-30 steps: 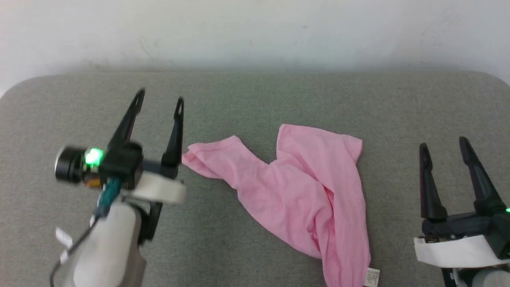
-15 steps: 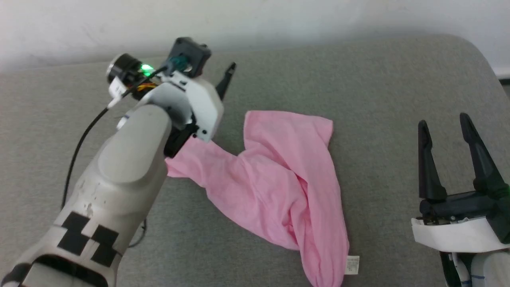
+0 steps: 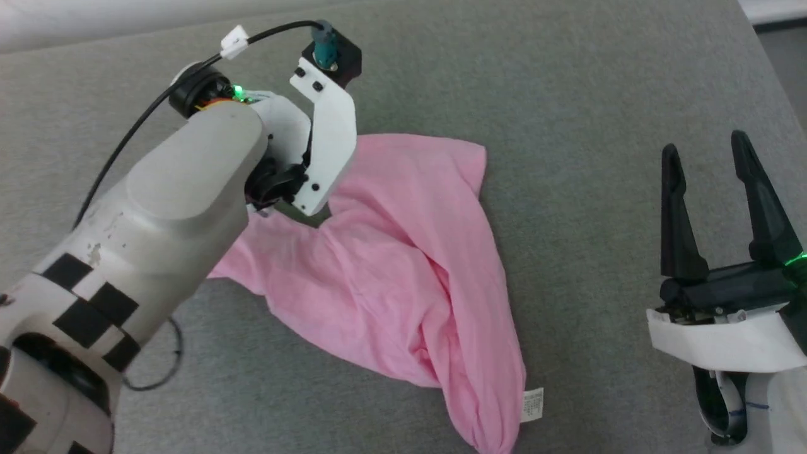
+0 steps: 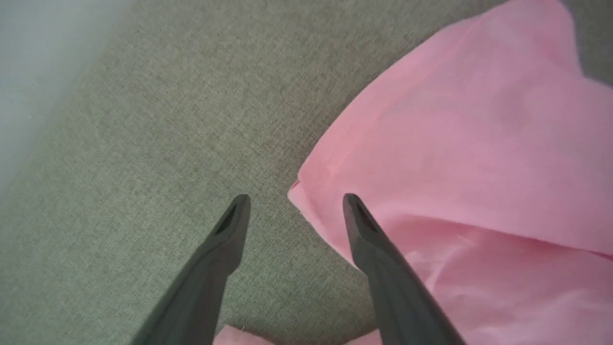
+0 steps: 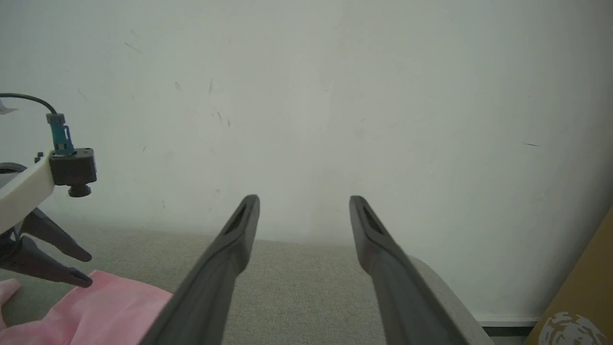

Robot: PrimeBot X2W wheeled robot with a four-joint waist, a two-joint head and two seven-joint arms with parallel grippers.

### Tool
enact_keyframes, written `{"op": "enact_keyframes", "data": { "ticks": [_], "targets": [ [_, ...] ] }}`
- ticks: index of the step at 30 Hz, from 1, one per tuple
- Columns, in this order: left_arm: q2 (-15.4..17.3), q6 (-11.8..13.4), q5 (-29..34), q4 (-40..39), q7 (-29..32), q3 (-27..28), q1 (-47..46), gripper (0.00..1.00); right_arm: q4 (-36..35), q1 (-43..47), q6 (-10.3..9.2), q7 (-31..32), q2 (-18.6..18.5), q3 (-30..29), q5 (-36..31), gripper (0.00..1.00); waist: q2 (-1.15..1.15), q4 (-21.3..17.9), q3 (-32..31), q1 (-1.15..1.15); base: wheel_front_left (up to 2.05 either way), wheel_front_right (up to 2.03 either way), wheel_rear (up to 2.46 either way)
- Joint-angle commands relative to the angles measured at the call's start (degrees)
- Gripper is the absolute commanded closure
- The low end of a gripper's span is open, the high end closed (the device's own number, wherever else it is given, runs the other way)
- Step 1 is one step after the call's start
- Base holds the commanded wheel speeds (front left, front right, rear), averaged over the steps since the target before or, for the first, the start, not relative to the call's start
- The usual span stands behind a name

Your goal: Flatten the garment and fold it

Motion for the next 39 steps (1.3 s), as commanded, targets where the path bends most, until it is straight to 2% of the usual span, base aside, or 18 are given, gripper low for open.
{"op": "enact_keyframes", "data": {
  "ticks": [1,5,9,10,11,13,16,20,24,29,32,39],
  "targets": [
    [1.11,-0.09,-1.26,-0.08,3.47,-3.87,-2.00,0.00,-0.09,-1.25,-0.05,-0.27,0.15,0.25,0.55,0.00,-0.01,-3.76,3.90,-0.02,0.00,0.00,0.00],
    [2.71,-0.09,-3.77,-0.79,8.21,-8.77,-4.03,0.00,0.03,-2.03,-0.05,-0.27,0.15,0.84,1.12,0.00,-0.01,-5.03,5.14,-0.02,0.00,0.00,0.00],
    [4.54,-0.09,-1.98,-4.12,12.55,-10.67,-2.94,0.00,0.31,-2.34,-0.05,-0.27,0.15,1.11,1.42,0.00,-0.01,-5.52,5.48,-0.02,0.00,0.00,0.00],
    [4.90,-0.09,-1.81,-5.10,13.05,-10.74,-2.33,0.73,0.38,-2.27,-0.05,-0.27,0.15,0.91,1.42,0.00,-0.01,-5.34,5.32,-0.02,0.00,0.00,0.00],
    [5.12,-0.09,-1.65,-6.06,13.40,-10.77,-1.61,1.00,0.48,-2.08,-0.05,-0.27,0.15,0.68,1.36,0.00,-0.01,-5.01,4.97,-0.02,0.00,0.00,0.00],
    [5.33,-0.09,-1.64,-7.04,13.34,-10.78,-1.13,1.00,0.59,-1.83,-0.05,-0.27,0.15,0.56,1.18,0.00,-0.01,-4.55,4.49,-0.02,0.00,0.00,0.00],
    [6.14,-0.10,-1.80,-9.24,9.83,-10.80,-1.37,1.00,0.83,-1.10,-0.05,-0.27,0.15,0.48,0.27,0.00,-0.01,-2.65,2.47,-0.02,0.00,0.00,0.00],
    [7.44,-0.10,-2.32,-11.16,1.43,-10.81,-2.12,1.00,0.87,0.20,-0.05,-0.27,0.15,0.06,-0.99,0.00,-0.01,0.76,-0.83,-0.02,0.00,0.00,0.00],
    [9.92,-0.10,-5.74,-10.94,-5.92,-10.78,-0.78,1.00,0.91,1.61,-0.05,-0.27,0.15,-0.24,-2.01,0.00,-0.01,4.56,-3.84,-0.02,0.00,0.00,0.00],
    [14.66,-0.01,-8.36,-4.94,-13.14,-8.75,2.43,1.00,0.88,2.85,-0.05,-0.27,0.15,0.23,-2.90,0.00,-0.01,8.01,-6.18,-0.02,0.00,0.00,0.00],
    [16.56,1.07,-9.21,-0.63,-16.01,-8.00,5.36,1.00,0.86,3.27,-0.05,-0.27,0.15,0.48,-3.17,0.00,-0.01,9.02,-6.74,-0.02,0.00,0.00,0.00],
    [17.32,2.46,-13.45,8.29,-20.29,-6.42,13.54,1.00,0.83,3.70,-0.05,-0.27,0.15,1.21,-3.54,0.00,-0.01,9.17,-6.30,-0.02,0.00,0.00,0.00]
  ]
}}
